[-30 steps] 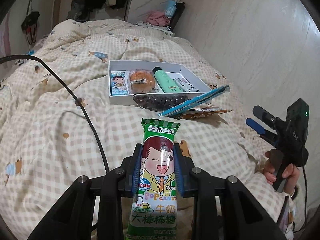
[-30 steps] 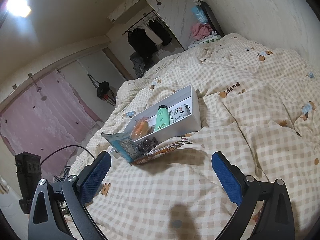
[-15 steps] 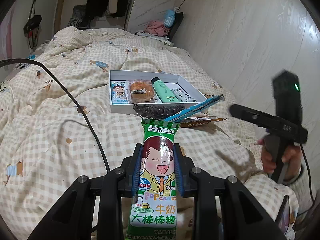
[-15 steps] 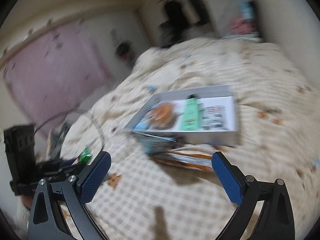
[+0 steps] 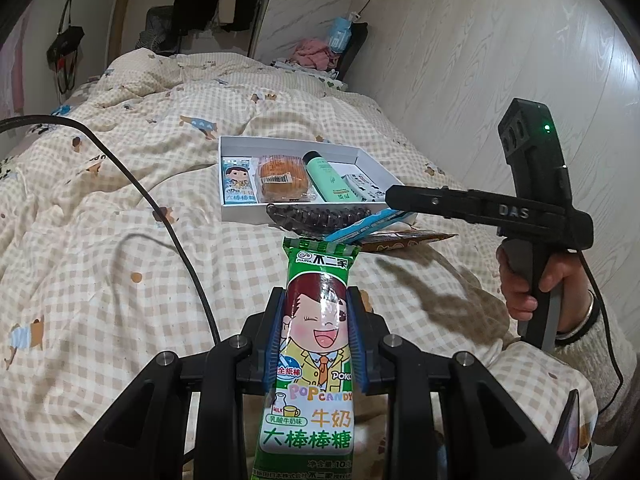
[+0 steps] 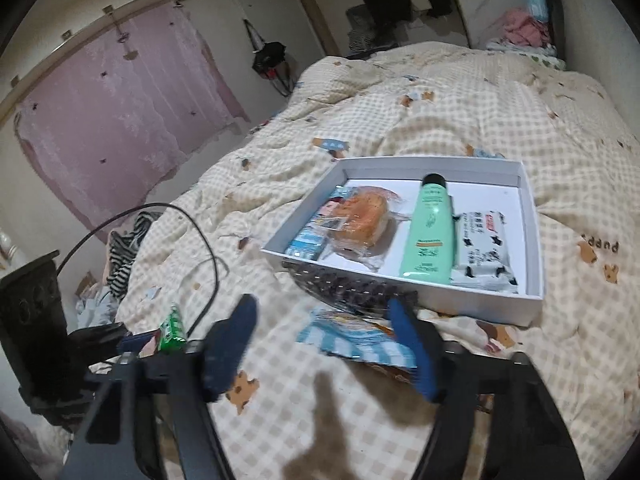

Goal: Organize objects
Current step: 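Hold the green packet in the left gripper while the right gripper moves to the blue candy packet, then close the right gripper on the blue-and-white candy packet and lift it, then carry the green packet in the left gripper while the right gripper carries the blue packet over the lid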

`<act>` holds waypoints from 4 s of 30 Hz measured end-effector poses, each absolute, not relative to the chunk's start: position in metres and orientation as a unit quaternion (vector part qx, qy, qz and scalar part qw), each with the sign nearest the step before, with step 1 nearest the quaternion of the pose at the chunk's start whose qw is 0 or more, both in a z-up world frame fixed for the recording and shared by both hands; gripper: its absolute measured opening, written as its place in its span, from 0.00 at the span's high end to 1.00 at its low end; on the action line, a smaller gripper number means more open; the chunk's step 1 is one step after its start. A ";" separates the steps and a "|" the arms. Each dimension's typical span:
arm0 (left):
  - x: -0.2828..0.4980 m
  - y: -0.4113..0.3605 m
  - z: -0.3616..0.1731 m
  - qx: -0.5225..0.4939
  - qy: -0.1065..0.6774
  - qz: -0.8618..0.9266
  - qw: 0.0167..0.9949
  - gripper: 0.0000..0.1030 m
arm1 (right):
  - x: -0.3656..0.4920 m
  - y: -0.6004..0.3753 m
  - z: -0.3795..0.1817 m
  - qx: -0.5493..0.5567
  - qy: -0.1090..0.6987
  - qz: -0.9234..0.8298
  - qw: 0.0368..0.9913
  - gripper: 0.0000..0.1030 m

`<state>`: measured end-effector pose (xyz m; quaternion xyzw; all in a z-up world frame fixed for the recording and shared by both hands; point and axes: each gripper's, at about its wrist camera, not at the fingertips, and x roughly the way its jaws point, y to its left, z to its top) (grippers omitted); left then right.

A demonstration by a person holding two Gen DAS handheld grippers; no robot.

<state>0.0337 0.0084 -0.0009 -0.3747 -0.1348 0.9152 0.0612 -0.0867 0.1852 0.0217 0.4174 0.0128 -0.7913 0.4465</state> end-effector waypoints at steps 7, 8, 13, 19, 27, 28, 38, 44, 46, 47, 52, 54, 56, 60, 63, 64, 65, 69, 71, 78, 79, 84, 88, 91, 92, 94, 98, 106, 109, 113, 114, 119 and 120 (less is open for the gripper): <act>0.033 0.008 -0.002 -0.376 -0.134 0.915 0.062 0.69 | -0.080 0.190 0.028 0.400 0.026 -0.798 0.451 0.62; 0.033 0.007 -0.002 -0.376 -0.135 0.915 0.062 0.69 | -0.078 0.192 0.030 0.396 0.028 -0.798 0.453 0.62; 0.033 0.006 -0.002 -0.377 -0.136 0.914 0.063 0.69 | -0.065 0.207 0.040 0.383 0.037 -0.799 0.463 0.62; 0.033 0.007 -0.002 -0.375 -0.135 0.915 0.063 0.69 | -0.037 0.242 0.043 0.385 0.067 -0.795 0.464 0.62; 0.037 0.008 0.001 -0.361 -0.137 0.919 0.079 0.69 | -0.013 0.285 0.019 0.429 0.106 -0.775 0.452 0.54; 0.038 0.009 0.002 -0.360 -0.136 0.920 0.078 0.69 | -0.015 0.288 0.018 0.435 0.102 -0.771 0.454 0.45; 0.038 0.010 0.002 -0.359 -0.135 0.920 0.078 0.69 | -0.032 0.246 0.024 0.422 0.119 -0.763 0.475 0.33; 0.037 0.008 0.001 -0.360 -0.137 0.920 0.076 0.69 | -0.040 0.204 -0.008 0.443 0.205 -0.748 0.450 0.66; 0.036 0.007 0.001 -0.360 -0.138 0.920 0.076 0.69 | -0.040 0.203 -0.009 0.439 0.203 -0.753 0.445 0.69; 0.036 0.007 0.000 -0.361 -0.139 0.919 0.076 0.69 | -0.039 0.204 -0.007 0.436 0.197 -0.755 0.449 0.69; 0.036 0.007 0.000 -0.361 -0.140 0.919 0.076 0.69 | -0.025 0.218 0.026 0.392 0.159 -0.776 0.467 0.69; 0.037 0.008 0.001 -0.360 -0.139 0.919 0.075 0.69 | -0.018 0.220 0.043 0.366 0.148 -0.786 0.475 0.69; 0.036 0.008 0.001 -0.359 -0.139 0.920 0.072 0.69 | -0.010 0.226 0.059 0.340 0.121 -0.793 0.492 0.69; 0.037 0.005 0.001 -0.356 -0.145 0.921 0.066 0.69 | -0.008 0.231 0.071 0.342 0.050 -0.780 0.522 0.69; 0.038 0.003 0.002 -0.348 -0.152 0.922 0.072 0.69 | -0.004 0.230 0.070 0.330 0.022 -0.778 0.535 0.69; 0.040 0.003 0.003 -0.343 -0.155 0.923 0.076 0.69 | -0.002 0.231 0.069 0.322 0.016 -0.779 0.538 0.69; 0.040 0.003 0.003 -0.342 -0.154 0.924 0.076 0.69 | 0.001 0.232 0.067 0.304 0.006 -0.784 0.541 0.69; 0.041 0.006 0.005 -0.338 -0.148 0.926 0.080 0.69 | 0.008 0.237 0.060 0.266 -0.023 -0.799 0.539 0.69; 0.044 0.008 0.009 -0.325 -0.145 0.930 0.088 0.69 | 0.008 0.239 0.054 0.262 -0.035 -0.805 0.530 0.69; 0.049 0.013 0.016 -0.305 -0.129 0.939 0.092 0.69 | 0.010 0.247 0.028 0.277 -0.072 -0.817 0.500 0.69; 0.049 0.014 0.016 -0.305 -0.128 0.939 0.092 0.69 | 0.011 0.250 0.028 0.274 -0.076 -0.821 0.494 0.69; 0.047 0.014 0.014 -0.310 -0.129 0.937 0.092 0.69 | 0.007 0.254 0.029 0.275 -0.086 -0.823 0.489 0.69; 0.047 0.015 0.014 -0.311 -0.128 0.937 0.097 0.69 | 0.005 0.252 0.027 0.283 -0.083 -0.821 0.489 0.69; 0.048 0.016 0.015 -0.308 -0.128 0.937 0.103 0.69 | 0.006 0.254 0.027 0.285 -0.084 -0.821 0.488 0.69; 0.047 0.015 0.015 -0.308 -0.129 0.937 0.106 0.69 | 0.007 0.254 0.026 0.286 -0.086 -0.820 0.488 0.69; 0.047 0.014 0.015 -0.307 -0.133 0.936 0.110 0.69 | 0.007 0.256 0.026 0.288 -0.089 -0.820 0.487 0.69; 0.047 0.013 0.018 -0.305 -0.137 0.935 0.117 0.69 | 0.005 0.257 0.025 0.290 -0.093 -0.821 0.483 0.69; 0.049 0.014 0.022 -0.300 -0.131 0.938 0.116 0.69 | 0.003 0.261 0.026 0.289 -0.102 -0.822 0.481 0.69; 0.048 0.009 0.028 -0.300 -0.140 0.936 0.120 0.69 | -0.001 0.261 0.029 0.294 -0.101 -0.821 0.479 0.69; 0.042 -0.001 0.042 -0.302 -0.152 0.933 0.121 0.69 | -0.011 0.266 0.042 0.297 -0.118 -0.817 0.480 0.69; 0.041 -0.003 0.046 -0.301 -0.156 0.933 0.119 0.69 | -0.016 0.269 0.046 0.300 -0.128 -0.815 0.479 0.69; 0.030 -0.016 0.076 -0.290 -0.190 0.929 0.127 0.69 | -0.036 0.277 0.061 0.301 -0.165 -0.811 0.474 0.69; 0.028 -0.018 0.083 -0.286 -0.190 0.931 0.124 0.69 | -0.039 0.277 0.065 0.299 -0.167 -0.812 0.472 0.69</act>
